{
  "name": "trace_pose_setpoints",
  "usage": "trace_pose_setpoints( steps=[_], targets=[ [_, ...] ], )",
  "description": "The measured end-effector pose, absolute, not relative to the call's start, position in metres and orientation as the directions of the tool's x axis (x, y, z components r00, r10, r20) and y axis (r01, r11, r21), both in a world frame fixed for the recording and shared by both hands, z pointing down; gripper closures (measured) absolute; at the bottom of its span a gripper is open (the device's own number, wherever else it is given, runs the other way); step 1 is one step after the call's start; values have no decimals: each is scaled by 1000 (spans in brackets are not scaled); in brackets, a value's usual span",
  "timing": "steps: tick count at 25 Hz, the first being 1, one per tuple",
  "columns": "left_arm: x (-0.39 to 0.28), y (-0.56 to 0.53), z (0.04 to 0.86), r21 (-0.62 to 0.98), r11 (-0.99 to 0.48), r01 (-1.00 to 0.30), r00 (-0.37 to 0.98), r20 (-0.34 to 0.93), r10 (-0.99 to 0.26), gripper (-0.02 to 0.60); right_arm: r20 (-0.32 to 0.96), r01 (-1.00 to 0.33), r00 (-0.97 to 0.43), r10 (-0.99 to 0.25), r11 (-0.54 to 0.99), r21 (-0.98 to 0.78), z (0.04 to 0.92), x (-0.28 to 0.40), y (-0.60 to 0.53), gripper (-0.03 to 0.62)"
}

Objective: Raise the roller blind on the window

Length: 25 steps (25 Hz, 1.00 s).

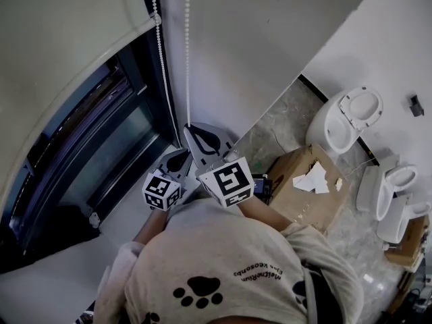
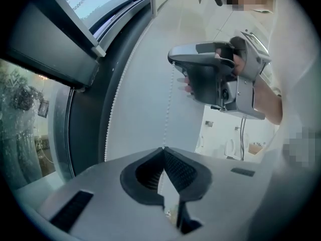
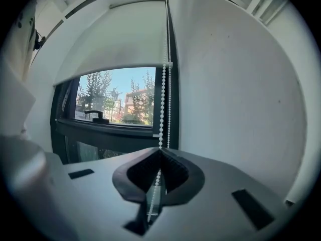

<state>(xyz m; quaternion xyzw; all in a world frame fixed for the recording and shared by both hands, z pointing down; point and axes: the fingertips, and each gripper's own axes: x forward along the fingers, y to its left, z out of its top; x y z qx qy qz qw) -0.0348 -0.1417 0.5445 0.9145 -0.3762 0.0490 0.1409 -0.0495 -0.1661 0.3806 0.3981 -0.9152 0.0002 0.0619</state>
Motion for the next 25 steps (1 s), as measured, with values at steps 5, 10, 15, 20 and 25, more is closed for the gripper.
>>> trace_pose_setpoints(
  steps=[5,10,15,20,25],
  targets=[
    [-35,-144,548,196,-685,-702,712,204,-672,572,121,-728,-677,-726,684,35,385,-52,-167,585],
    [-36,-141,562,185,-688,-702,711,239,-662,572,136,-733,-670,-730,679,40,397,-52,-168,585],
    [-38,-134,585,189,-683,-706,703,303,-643,572,186,-739,-657,-731,673,35,425,-51,-168,585],
    [-40,-125,597,195,-698,-689,718,321,-618,572,210,-749,-643,-737,662,32,441,-47,-171,585],
    [-42,-125,576,266,-685,-678,735,260,-627,471,209,-749,-642,-737,661,30,440,-45,-171,585]
  ],
)
